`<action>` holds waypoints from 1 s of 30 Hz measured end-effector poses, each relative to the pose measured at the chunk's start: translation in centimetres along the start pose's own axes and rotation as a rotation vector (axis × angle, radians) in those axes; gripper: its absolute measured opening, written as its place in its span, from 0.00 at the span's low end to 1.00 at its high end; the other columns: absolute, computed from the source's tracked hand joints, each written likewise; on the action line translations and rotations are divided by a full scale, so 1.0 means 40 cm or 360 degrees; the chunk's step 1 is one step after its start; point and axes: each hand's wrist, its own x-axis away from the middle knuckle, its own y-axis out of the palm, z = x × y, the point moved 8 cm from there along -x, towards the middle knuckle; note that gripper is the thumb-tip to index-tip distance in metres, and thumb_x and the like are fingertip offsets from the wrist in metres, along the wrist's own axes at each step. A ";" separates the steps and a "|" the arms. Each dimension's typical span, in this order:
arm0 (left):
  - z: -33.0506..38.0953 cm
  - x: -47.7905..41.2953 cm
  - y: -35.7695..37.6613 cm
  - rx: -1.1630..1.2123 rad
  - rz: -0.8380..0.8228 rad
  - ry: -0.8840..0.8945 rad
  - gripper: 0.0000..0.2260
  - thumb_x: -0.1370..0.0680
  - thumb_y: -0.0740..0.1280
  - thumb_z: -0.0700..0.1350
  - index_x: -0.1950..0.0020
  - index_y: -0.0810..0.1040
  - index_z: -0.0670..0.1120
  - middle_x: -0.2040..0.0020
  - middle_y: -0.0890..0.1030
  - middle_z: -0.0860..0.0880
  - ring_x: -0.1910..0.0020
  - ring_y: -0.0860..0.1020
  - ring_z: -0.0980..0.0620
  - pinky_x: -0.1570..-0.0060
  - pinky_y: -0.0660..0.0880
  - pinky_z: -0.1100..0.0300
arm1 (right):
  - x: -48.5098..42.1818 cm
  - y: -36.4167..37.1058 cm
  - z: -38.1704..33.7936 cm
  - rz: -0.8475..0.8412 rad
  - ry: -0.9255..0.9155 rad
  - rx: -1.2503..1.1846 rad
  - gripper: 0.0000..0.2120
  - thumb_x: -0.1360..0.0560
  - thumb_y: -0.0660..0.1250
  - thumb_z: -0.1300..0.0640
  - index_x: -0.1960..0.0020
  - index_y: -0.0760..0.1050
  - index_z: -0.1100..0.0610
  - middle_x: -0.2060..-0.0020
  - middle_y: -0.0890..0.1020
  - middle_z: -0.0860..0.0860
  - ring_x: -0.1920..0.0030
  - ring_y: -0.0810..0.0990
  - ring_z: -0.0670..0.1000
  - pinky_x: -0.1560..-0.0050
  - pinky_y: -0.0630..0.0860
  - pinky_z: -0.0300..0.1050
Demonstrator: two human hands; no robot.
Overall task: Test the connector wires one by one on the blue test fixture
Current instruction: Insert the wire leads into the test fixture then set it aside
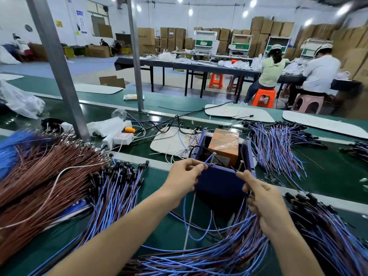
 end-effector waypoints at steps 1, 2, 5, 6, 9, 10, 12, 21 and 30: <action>0.006 -0.012 -0.009 -0.0187 0.0060 0.0064 0.09 0.22 0.66 0.41 0.60 0.81 0.48 0.70 0.75 0.55 0.73 0.70 0.59 0.72 0.67 0.68 | -0.004 -0.008 -0.010 -0.0004 -0.0050 0.0106 0.18 0.29 0.66 0.43 0.51 0.84 0.55 0.71 0.71 0.49 0.74 0.63 0.44 0.71 0.61 0.36; 0.016 -0.022 -0.014 -0.0365 0.0122 0.0138 0.07 0.23 0.67 0.43 0.61 0.81 0.49 0.69 0.77 0.55 0.69 0.72 0.59 0.67 0.69 0.67 | -0.007 -0.019 -0.018 0.0033 -0.0109 0.0177 0.15 0.30 0.66 0.41 0.55 0.84 0.50 0.71 0.75 0.44 0.70 0.69 0.42 0.65 0.65 0.36; 0.036 -0.039 -0.022 -0.0651 0.0229 0.0307 0.06 0.25 0.70 0.46 0.62 0.81 0.50 0.70 0.77 0.59 0.69 0.72 0.64 0.66 0.66 0.74 | -0.024 -0.053 -0.031 0.0202 -0.0268 0.0298 0.05 0.27 0.71 0.50 0.58 0.84 0.49 0.65 0.83 0.38 0.56 0.77 0.37 0.57 0.68 0.32; 0.040 -0.044 -0.023 -0.0724 0.0253 0.0353 0.06 0.26 0.70 0.47 0.63 0.80 0.51 0.70 0.76 0.59 0.70 0.72 0.65 0.67 0.65 0.76 | -0.032 -0.064 -0.028 0.0256 -0.0292 0.0355 0.05 0.27 0.72 0.53 0.56 0.85 0.52 0.64 0.83 0.40 0.56 0.78 0.38 0.59 0.69 0.32; 0.035 -0.057 -0.025 -0.0844 0.0293 0.0399 0.06 0.26 0.70 0.48 0.62 0.80 0.50 0.70 0.76 0.58 0.69 0.72 0.64 0.66 0.65 0.74 | -0.047 -0.091 -0.017 0.0410 -0.0337 0.0505 0.08 0.27 0.73 0.54 0.53 0.85 0.57 0.64 0.84 0.44 0.58 0.81 0.44 0.58 0.72 0.40; 0.031 -0.061 -0.026 -0.0873 0.0310 0.0393 0.06 0.25 0.69 0.48 0.62 0.81 0.50 0.70 0.76 0.58 0.68 0.72 0.62 0.67 0.65 0.71 | -0.049 -0.096 -0.015 0.0442 -0.0347 0.0537 0.08 0.27 0.73 0.53 0.53 0.85 0.57 0.64 0.83 0.43 0.58 0.81 0.44 0.58 0.72 0.41; 0.023 -0.068 -0.031 -0.0920 0.0345 0.0362 0.06 0.25 0.69 0.49 0.61 0.81 0.50 0.70 0.75 0.59 0.66 0.73 0.57 0.64 0.64 0.65 | -0.051 -0.103 -0.012 0.0488 -0.0381 0.0558 0.08 0.27 0.72 0.53 0.53 0.85 0.57 0.65 0.82 0.42 0.60 0.80 0.44 0.62 0.71 0.39; 0.016 -0.070 -0.048 -0.0911 0.0394 0.0336 0.07 0.24 0.68 0.50 0.62 0.79 0.52 0.68 0.76 0.59 0.62 0.74 0.55 0.61 0.66 0.62 | -0.048 -0.130 -0.005 0.0677 -0.0417 0.0518 0.08 0.27 0.72 0.52 0.53 0.84 0.56 0.69 0.80 0.39 0.66 0.77 0.39 0.67 0.68 0.34; 0.028 -0.063 -0.032 -0.0969 0.0362 0.0400 0.07 0.24 0.68 0.50 0.60 0.80 0.50 0.68 0.76 0.58 0.65 0.74 0.60 0.68 0.65 0.73 | -0.050 -0.132 -0.002 0.0686 -0.0415 0.0519 0.11 0.27 0.72 0.51 0.51 0.84 0.57 0.70 0.79 0.43 0.69 0.75 0.42 0.65 0.68 0.35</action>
